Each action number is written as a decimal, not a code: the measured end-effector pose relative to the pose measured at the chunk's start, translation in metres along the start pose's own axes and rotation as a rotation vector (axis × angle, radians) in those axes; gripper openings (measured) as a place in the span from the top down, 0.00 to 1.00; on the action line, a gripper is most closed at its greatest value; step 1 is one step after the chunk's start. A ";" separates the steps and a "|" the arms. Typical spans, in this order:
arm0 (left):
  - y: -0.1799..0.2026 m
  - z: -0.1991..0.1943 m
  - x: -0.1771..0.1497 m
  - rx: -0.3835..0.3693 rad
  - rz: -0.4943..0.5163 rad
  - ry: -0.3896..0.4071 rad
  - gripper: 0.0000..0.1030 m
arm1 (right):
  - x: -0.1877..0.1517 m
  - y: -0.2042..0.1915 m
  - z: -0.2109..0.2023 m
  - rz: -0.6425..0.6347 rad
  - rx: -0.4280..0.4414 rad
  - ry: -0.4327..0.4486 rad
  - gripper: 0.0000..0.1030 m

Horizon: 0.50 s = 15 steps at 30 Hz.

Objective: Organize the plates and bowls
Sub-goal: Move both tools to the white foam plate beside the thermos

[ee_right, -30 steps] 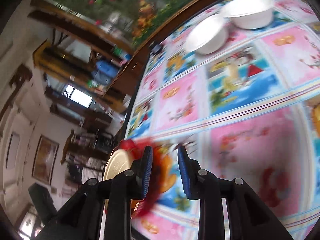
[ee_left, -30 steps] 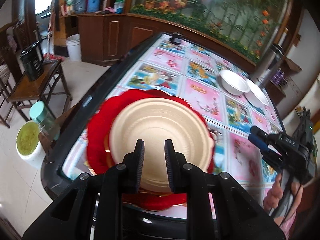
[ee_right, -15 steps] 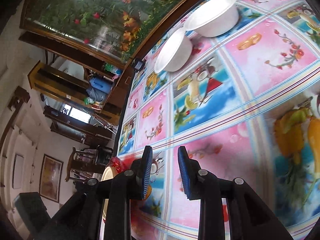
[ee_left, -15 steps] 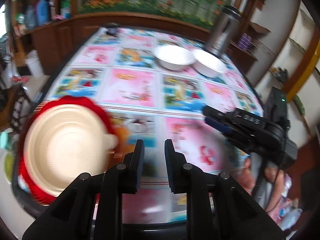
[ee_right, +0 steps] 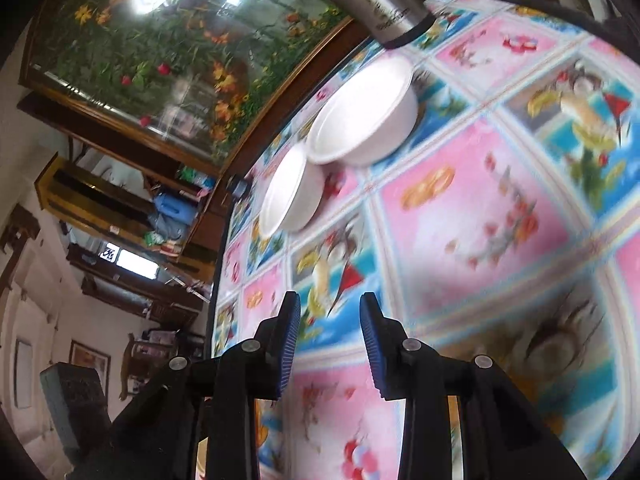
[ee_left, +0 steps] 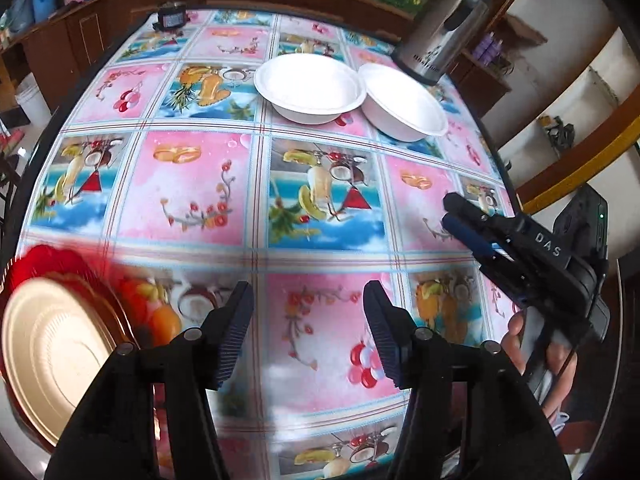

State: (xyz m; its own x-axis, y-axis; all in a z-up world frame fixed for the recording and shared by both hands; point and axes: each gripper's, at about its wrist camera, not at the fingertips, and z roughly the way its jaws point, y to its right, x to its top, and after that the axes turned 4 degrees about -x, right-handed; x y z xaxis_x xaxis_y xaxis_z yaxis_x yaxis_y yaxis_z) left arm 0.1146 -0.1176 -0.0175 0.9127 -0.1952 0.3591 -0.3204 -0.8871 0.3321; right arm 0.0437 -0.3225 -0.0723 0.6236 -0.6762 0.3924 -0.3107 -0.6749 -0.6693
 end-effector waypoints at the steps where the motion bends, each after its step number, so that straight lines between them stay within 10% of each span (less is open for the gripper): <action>1: -0.004 0.000 0.009 -0.005 -0.021 -0.019 0.46 | 0.008 -0.001 0.003 0.004 -0.005 -0.008 0.67; 15: -0.077 0.058 0.157 0.136 -0.355 -0.053 0.28 | 0.076 -0.060 0.090 0.052 0.011 -0.024 0.50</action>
State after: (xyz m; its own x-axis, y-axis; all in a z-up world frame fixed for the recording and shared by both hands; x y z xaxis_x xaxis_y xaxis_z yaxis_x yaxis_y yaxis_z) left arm 0.2968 -0.1039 -0.0371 0.9737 0.1164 0.1959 0.0516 -0.9499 0.3082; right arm 0.1743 -0.3068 -0.0590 0.6236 -0.7032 0.3415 -0.3355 -0.6354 -0.6955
